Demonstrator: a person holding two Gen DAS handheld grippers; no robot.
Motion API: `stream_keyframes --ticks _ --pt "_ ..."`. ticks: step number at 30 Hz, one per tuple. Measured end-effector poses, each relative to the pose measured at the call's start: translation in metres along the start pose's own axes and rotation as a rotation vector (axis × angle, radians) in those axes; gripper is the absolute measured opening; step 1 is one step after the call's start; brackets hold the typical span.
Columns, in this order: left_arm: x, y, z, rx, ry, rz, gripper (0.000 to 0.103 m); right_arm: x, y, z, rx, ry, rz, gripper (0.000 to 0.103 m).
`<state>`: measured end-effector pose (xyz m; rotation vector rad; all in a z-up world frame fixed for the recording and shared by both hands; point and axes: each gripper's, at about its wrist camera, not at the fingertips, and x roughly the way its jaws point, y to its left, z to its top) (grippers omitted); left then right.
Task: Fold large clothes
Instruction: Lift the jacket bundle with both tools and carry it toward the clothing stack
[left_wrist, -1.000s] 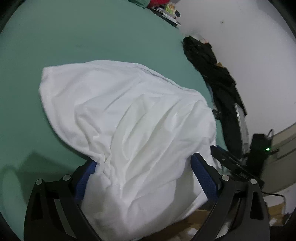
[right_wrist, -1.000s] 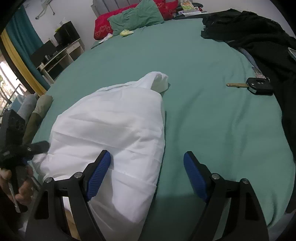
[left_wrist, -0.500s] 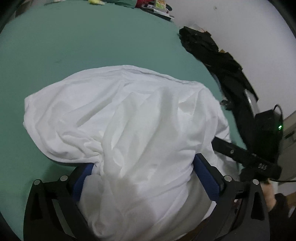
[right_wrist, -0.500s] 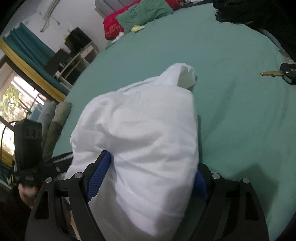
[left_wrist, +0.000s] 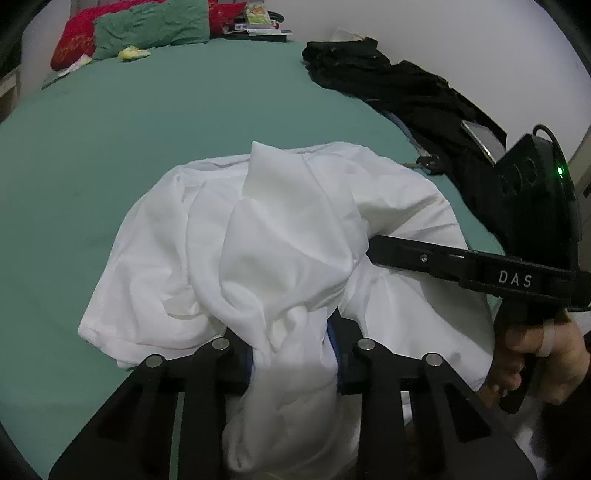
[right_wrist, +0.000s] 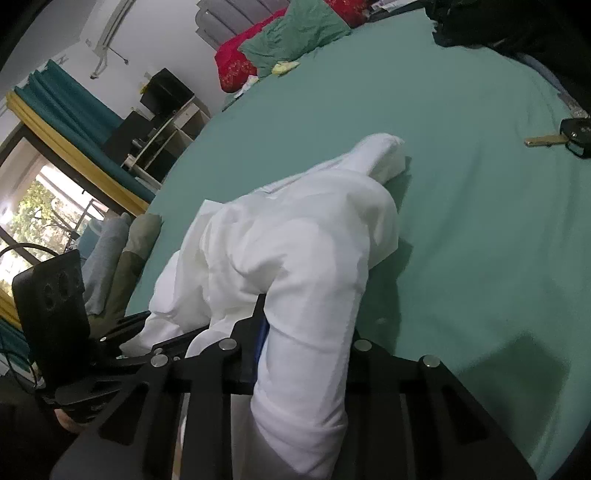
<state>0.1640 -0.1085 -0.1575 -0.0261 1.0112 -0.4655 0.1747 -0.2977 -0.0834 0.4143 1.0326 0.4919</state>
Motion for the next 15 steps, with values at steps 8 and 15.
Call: stream_keyframes --ticks 8,15 --pt "-0.024 0.010 -0.001 -0.044 -0.038 0.000 0.024 -0.012 0.019 0.003 -0.074 -0.057 -0.012 0.024" --pt "-0.051 0.009 0.000 -0.032 -0.072 0.023 0.018 -0.031 0.036 0.005 -0.114 -0.113 -0.012 0.023"
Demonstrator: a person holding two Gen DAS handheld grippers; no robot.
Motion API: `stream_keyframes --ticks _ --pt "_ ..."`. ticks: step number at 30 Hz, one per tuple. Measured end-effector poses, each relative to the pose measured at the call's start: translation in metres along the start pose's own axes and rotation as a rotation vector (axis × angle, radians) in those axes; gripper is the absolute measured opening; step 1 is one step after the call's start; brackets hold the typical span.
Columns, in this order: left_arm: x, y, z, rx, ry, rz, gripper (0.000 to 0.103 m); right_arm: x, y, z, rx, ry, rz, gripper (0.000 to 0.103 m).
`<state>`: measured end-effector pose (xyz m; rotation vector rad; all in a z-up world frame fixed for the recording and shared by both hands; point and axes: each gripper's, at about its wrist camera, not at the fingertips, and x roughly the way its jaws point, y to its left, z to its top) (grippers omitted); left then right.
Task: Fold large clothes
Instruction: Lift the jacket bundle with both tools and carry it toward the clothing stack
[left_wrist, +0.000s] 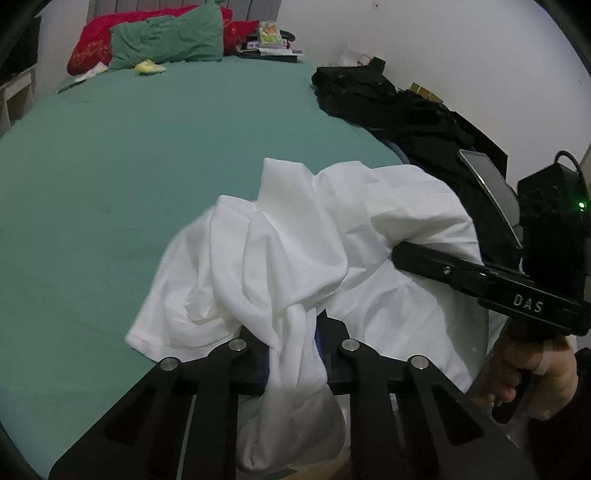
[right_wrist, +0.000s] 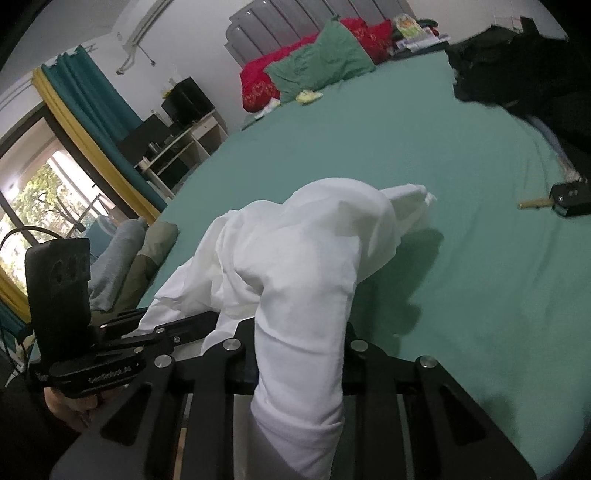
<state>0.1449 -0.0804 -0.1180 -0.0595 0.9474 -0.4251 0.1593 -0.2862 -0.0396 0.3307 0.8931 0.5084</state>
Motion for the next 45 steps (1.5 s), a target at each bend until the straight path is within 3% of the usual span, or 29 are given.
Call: stream_keyframes --ticks 14,23,33,41,45 --pt "-0.059 0.005 0.008 -0.002 -0.102 -0.033 0.015 -0.040 0.049 0.012 -0.067 -0.121 0.003 0.022" --pt "-0.121 0.021 0.020 0.023 -0.236 -0.002 0.015 -0.049 0.102 0.044 -0.149 -0.194 0.056 0.022" --pt "-0.220 0.096 0.021 0.004 -0.382 0.109 0.015 -0.006 0.199 0.083 -0.272 -0.233 0.200 0.022" --pt "-0.291 0.188 0.015 -0.028 -0.424 0.263 0.016 0.070 0.293 0.098 -0.324 -0.207 0.364 0.022" --pt "-0.330 0.248 0.013 -0.111 -0.425 0.309 0.016 0.116 0.342 0.102 -0.312 -0.179 0.467 0.022"
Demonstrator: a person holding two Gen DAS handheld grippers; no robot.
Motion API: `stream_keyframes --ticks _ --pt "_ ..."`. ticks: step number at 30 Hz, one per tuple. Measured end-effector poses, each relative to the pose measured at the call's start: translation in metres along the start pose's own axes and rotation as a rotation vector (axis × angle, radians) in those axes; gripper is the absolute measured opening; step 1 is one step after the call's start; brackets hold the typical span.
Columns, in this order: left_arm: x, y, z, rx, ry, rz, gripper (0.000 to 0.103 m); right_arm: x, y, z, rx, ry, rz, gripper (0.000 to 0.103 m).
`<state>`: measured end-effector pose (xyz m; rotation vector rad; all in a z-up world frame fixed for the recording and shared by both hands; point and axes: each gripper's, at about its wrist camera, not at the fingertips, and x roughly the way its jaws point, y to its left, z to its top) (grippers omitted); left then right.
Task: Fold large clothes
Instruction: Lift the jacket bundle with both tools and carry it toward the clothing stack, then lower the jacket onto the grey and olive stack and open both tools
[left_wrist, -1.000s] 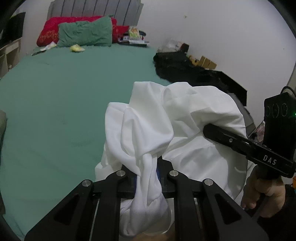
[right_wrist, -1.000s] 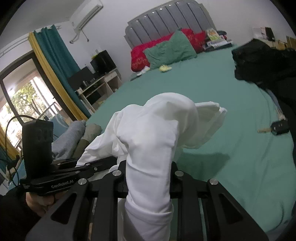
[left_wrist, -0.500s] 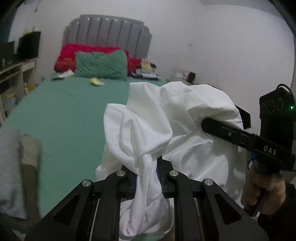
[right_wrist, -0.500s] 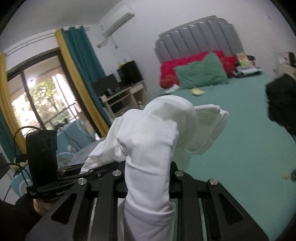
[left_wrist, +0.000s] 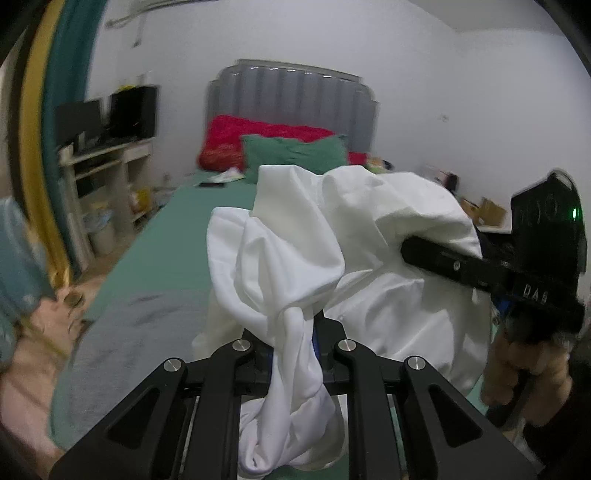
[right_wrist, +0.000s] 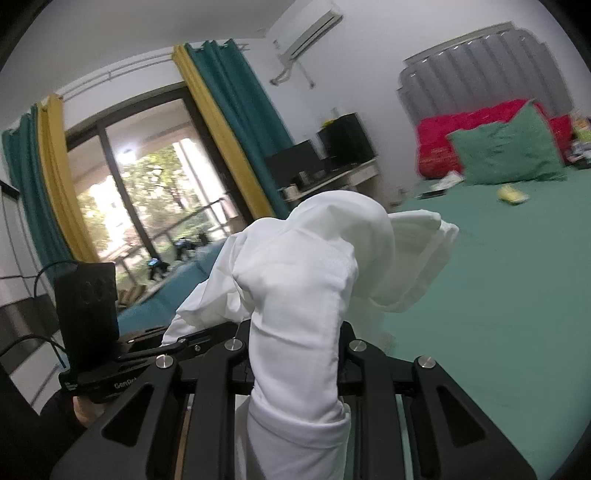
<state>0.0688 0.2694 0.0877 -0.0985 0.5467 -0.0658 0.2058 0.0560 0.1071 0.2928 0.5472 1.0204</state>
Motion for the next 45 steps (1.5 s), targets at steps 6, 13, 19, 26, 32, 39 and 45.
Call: stream_keyframes --ticks 6,13,19,26,32,39,45 --pt "-0.011 0.072 0.026 -0.043 -0.014 0.107 0.016 0.088 0.013 0.004 0.120 0.029 0.114 0.022" --pt "0.031 0.151 -0.017 -0.124 0.157 0.136 0.020 0.188 -0.029 -0.057 0.368 0.228 0.117 0.037" --pt "0.075 0.208 -0.073 -0.262 0.280 0.206 0.040 0.209 -0.042 -0.103 0.204 0.319 0.047 0.054" --pt "0.043 0.213 -0.064 -0.298 0.200 0.313 0.040 0.158 -0.017 -0.075 -0.029 0.266 -0.101 0.070" --pt "0.047 0.215 -0.073 -0.321 0.268 0.322 0.040 0.158 -0.031 -0.098 -0.043 0.349 -0.166 0.079" --pt "0.000 0.180 -0.072 -0.296 0.177 0.353 0.056 0.142 -0.029 -0.084 -0.034 0.387 -0.207 0.080" --pt "-0.019 0.143 -0.081 -0.264 0.182 0.384 0.057 0.130 -0.029 -0.085 0.062 0.424 -0.187 0.080"
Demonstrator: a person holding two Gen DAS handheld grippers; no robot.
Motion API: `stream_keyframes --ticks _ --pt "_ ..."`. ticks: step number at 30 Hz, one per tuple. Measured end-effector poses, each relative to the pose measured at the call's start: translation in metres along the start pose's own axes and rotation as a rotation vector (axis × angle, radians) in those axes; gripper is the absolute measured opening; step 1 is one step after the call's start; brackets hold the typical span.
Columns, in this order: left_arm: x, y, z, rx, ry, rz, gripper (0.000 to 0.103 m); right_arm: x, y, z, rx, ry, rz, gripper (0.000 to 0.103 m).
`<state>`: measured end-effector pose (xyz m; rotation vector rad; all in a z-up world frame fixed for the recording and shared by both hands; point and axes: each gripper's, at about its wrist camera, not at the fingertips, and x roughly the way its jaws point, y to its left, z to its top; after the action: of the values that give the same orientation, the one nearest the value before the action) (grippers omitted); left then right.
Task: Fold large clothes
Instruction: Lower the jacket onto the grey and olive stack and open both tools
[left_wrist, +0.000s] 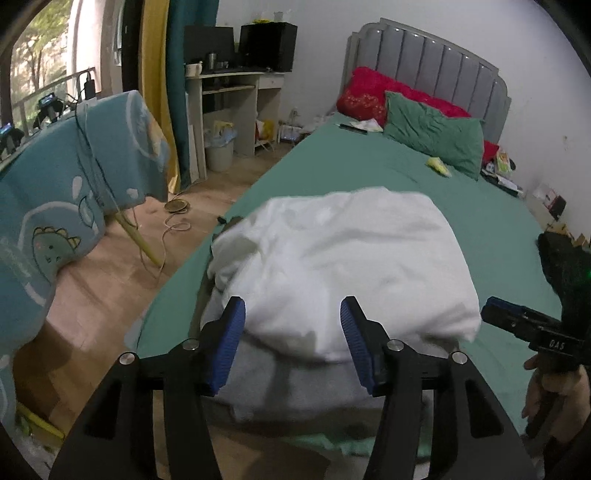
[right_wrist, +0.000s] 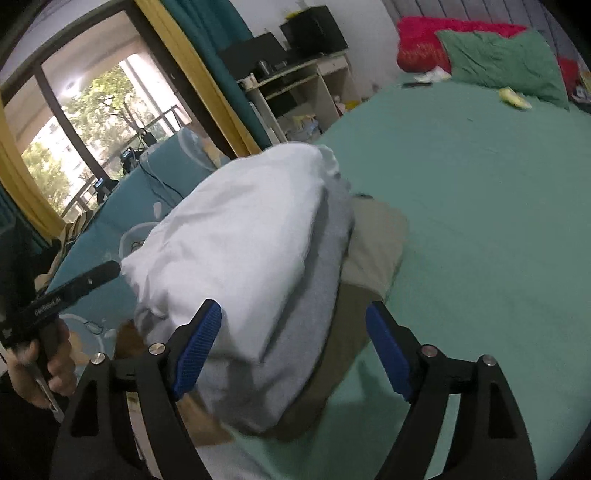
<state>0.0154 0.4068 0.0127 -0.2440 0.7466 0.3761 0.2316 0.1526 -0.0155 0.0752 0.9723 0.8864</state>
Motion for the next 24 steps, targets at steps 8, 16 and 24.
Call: stream_keyframes --ticks 8,16,24 --pt "-0.020 -0.037 -0.031 0.033 0.011 0.025 0.057 -0.040 -0.011 -0.019 0.037 -0.003 0.020 0.080" --pt "-0.051 -0.074 -0.043 0.030 -0.022 -0.011 0.057 -0.091 -0.026 -0.028 0.045 -0.054 -0.016 0.081" --pt "-0.081 -0.115 -0.054 0.022 -0.072 -0.017 0.057 -0.143 -0.034 -0.035 0.045 -0.121 -0.027 0.094"
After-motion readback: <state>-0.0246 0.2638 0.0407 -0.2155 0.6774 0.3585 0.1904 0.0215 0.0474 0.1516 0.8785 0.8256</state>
